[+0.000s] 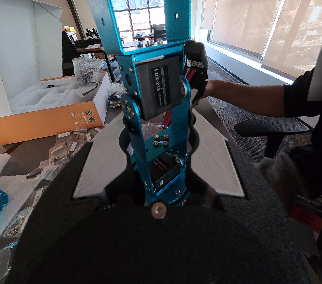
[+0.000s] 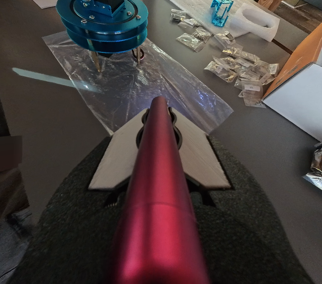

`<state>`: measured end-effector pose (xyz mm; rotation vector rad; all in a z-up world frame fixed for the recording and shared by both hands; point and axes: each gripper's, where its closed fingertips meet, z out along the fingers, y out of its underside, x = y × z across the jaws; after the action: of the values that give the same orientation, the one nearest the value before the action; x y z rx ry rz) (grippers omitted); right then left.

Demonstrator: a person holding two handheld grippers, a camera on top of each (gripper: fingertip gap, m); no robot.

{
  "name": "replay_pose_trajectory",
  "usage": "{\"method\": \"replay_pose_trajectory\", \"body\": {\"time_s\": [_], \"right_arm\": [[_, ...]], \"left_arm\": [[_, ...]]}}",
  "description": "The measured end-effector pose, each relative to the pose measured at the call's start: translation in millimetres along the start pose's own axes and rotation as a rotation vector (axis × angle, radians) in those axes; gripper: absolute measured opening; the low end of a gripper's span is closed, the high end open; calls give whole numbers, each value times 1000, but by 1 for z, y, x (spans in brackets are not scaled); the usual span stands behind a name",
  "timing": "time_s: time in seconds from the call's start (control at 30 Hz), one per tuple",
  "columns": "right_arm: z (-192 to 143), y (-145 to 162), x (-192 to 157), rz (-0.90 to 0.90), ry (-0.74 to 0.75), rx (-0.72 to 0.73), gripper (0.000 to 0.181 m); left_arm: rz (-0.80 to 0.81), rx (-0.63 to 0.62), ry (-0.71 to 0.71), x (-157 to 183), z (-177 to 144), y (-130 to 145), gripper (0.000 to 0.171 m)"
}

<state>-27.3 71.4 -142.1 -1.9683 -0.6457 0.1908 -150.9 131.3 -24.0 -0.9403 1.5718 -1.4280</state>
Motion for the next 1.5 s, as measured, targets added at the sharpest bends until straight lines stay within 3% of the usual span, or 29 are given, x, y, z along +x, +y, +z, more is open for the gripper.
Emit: {"method": "replay_pose_trajectory", "body": {"time_s": [0.3, 1.1, 1.3, 1.5], "right_arm": [[-8, 11, -11, -7, -38, -69, 21], [-18, 8, -17, -3, -31, -35, 21], [-24, -9, -20, -31, 7, 28, 21], [-37, -52, -33, -90, 43, 145, 20]], "left_arm": [[-1, -2, 0, 0, 0, 0, 67], [0, -1, -1, 2, 3, -1, 67], [2, 0, -2, 3, 3, -3, 67], [-25, -3, 3, 2, 4, -2, 67]]}}
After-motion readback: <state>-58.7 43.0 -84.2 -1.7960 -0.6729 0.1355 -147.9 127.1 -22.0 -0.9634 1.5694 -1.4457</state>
